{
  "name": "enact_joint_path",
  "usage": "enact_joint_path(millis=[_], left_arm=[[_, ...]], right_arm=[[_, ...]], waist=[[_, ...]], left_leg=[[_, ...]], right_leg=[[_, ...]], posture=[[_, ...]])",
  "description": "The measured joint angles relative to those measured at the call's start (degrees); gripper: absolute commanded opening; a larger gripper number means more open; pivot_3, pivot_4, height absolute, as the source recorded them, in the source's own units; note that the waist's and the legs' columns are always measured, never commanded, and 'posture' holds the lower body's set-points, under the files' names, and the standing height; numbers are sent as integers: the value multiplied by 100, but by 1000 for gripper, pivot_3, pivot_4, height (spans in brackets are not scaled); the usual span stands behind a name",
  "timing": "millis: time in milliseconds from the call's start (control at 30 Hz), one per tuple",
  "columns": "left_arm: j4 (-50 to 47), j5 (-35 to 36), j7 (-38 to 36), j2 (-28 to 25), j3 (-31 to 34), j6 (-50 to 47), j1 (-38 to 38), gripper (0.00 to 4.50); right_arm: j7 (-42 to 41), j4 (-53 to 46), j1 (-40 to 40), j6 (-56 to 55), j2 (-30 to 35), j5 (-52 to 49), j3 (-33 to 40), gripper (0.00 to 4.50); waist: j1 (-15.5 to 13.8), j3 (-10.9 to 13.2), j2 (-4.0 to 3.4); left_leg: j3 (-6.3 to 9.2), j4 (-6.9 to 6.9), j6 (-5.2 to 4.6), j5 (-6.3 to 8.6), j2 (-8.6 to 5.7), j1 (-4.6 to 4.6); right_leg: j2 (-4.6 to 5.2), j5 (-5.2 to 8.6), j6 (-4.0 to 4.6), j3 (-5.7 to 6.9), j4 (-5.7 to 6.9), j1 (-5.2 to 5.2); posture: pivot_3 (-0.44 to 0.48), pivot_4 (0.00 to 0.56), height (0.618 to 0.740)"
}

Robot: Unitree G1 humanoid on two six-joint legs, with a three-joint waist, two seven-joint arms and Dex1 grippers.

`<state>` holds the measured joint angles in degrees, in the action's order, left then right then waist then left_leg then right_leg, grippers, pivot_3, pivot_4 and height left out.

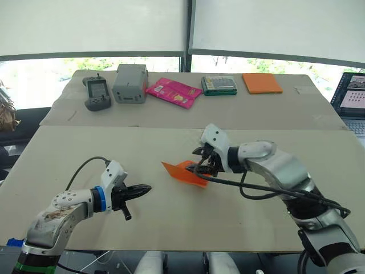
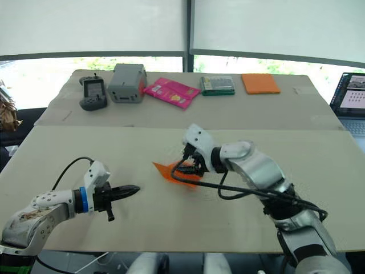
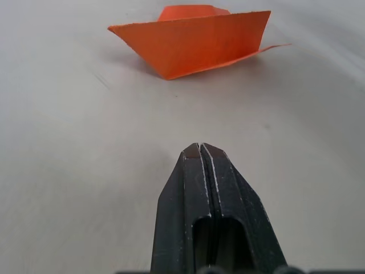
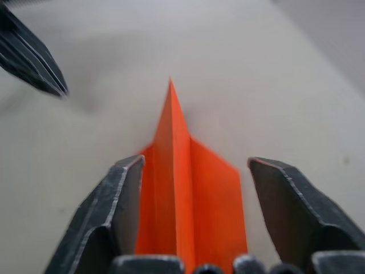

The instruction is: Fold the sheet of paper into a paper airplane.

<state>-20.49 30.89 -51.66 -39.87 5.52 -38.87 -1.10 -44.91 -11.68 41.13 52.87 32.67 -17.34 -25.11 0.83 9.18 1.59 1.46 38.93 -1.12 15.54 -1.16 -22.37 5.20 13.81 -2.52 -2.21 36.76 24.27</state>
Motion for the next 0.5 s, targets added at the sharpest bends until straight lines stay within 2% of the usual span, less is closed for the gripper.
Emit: enact_joint_path(millis=[233, 267, 333, 500], left_arm=[[2, -10, 101, 121, -95, 113, -62, 0], [10, -18, 102, 121, -103, 126, -76, 0], [28, -40, 103, 121, -108, 147, -84, 0], [138, -73, 98, 123, -180, 225, -94, 0]], right_arm=[[-145, 631, 272, -17, -355, 416, -570, 3383], [-170, 668, 273, -20, -386, 472, -592, 2875], [-217, 713, 273, -28, -402, 542, -603, 2309], [-331, 713, 272, -148, -382, 718, -623, 534]], waist=[[19, 0, 0], [17, 0, 0], [16, 0, 0], [15, 0, -1]], left_leg=[[-1, -1, 1, -1, 2, 0], [-1, -1, 2, -1, 1, -1], [-1, 0, 2, -1, -1, -1], [-1, 0, 2, -1, 0, -1]], right_leg=[[-3, -2, 3, 1, 3, 5], [-2, -2, 3, 1, 3, 6], [0, -2, 3, 0, 2, 5], [-1, -2, 3, 1, 3, 5]], posture=[[0, 150, 740], [0, 150, 740], [0, 150, 740], [0, 150, 740]])
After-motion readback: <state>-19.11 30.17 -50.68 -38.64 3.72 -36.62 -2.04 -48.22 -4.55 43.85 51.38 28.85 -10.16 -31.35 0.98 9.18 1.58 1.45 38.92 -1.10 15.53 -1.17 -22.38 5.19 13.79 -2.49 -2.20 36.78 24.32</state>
